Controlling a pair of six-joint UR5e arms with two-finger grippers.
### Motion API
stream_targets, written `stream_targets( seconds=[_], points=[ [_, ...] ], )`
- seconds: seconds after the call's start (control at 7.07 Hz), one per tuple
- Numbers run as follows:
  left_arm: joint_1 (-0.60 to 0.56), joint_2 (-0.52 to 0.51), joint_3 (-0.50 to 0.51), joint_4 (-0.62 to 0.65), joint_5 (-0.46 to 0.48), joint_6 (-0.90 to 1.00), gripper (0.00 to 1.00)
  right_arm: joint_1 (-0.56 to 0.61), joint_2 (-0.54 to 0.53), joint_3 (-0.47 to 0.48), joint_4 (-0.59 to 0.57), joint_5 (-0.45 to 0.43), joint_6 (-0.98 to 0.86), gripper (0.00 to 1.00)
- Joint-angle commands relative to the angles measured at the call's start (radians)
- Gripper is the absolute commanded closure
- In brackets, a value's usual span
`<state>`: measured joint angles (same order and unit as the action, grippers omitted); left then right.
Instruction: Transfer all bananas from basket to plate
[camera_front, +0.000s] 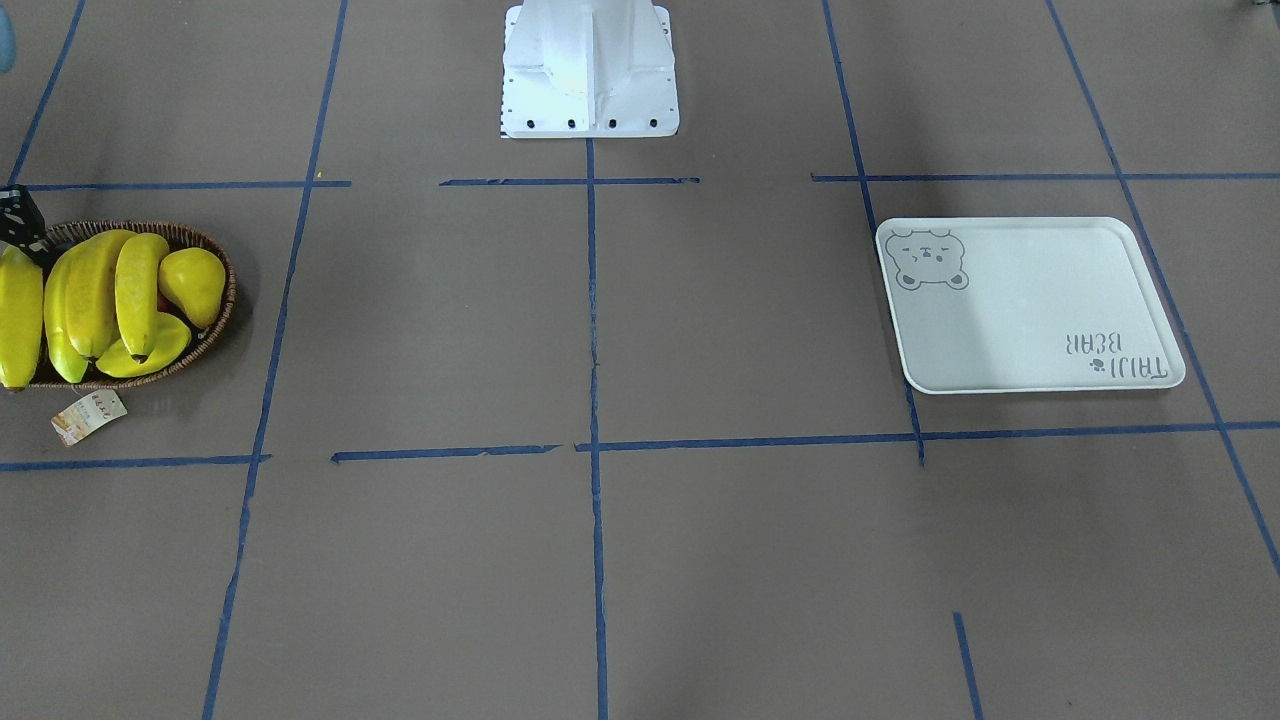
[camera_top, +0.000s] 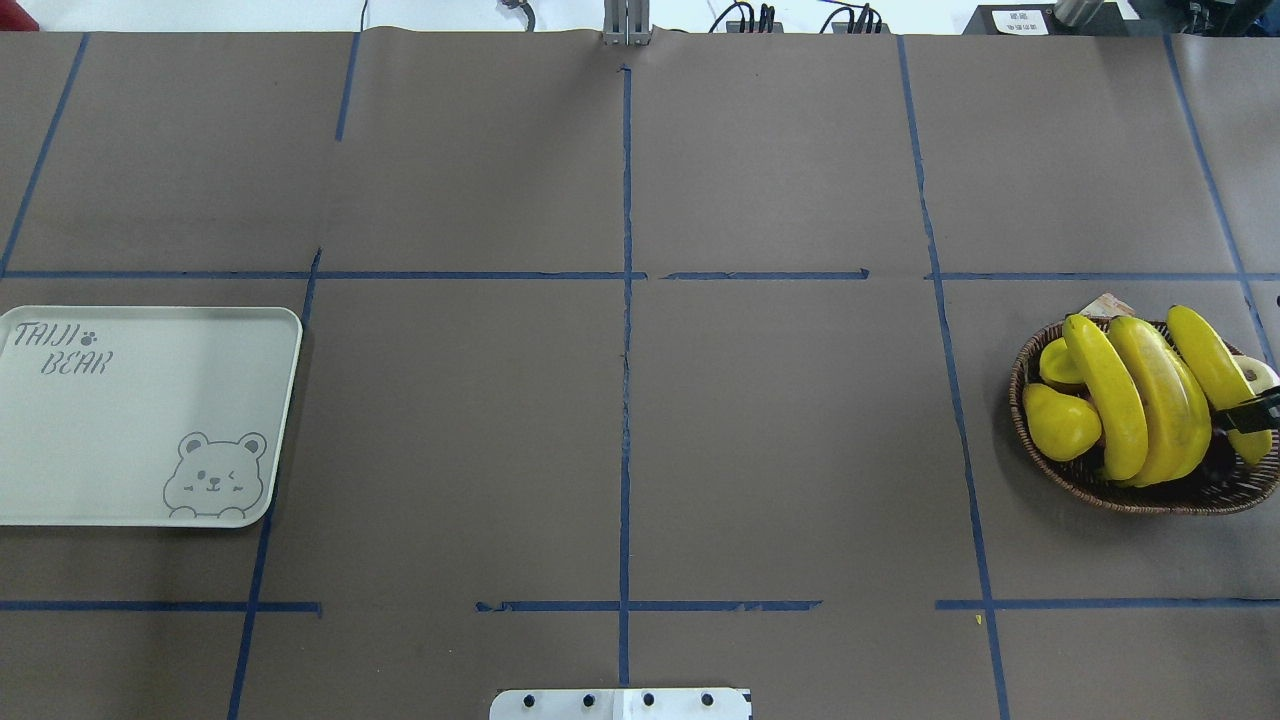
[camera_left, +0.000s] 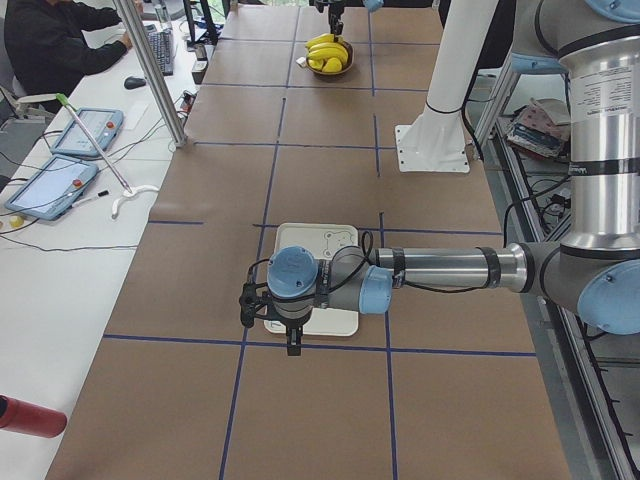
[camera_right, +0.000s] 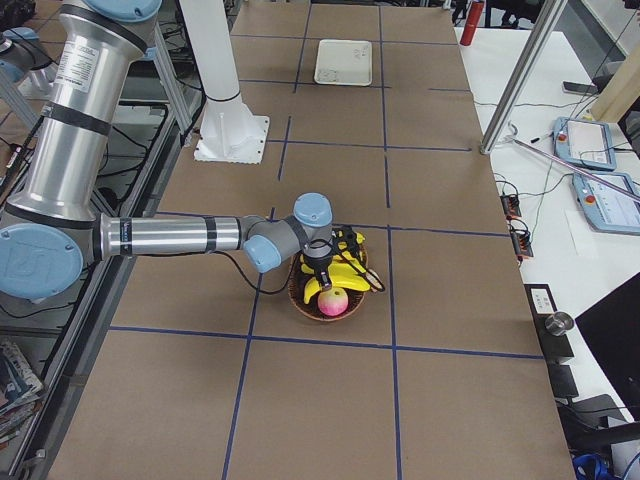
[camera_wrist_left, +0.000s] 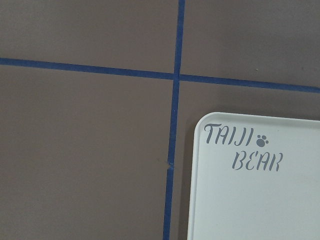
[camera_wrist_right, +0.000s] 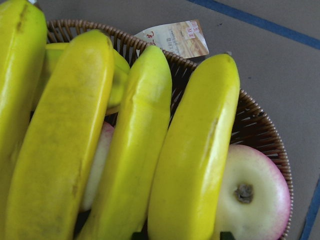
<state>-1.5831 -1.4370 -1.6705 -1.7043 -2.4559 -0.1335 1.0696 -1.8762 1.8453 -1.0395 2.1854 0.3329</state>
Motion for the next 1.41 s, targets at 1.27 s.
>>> stream_targets(
  seconds=[1.27],
  points=[
    [0.000,0.001,-0.002,0.000,0.000,-0.003,0.00,0.018,0.022,0.000,-0.060,-0.013,0.000,0.77]
  ],
)
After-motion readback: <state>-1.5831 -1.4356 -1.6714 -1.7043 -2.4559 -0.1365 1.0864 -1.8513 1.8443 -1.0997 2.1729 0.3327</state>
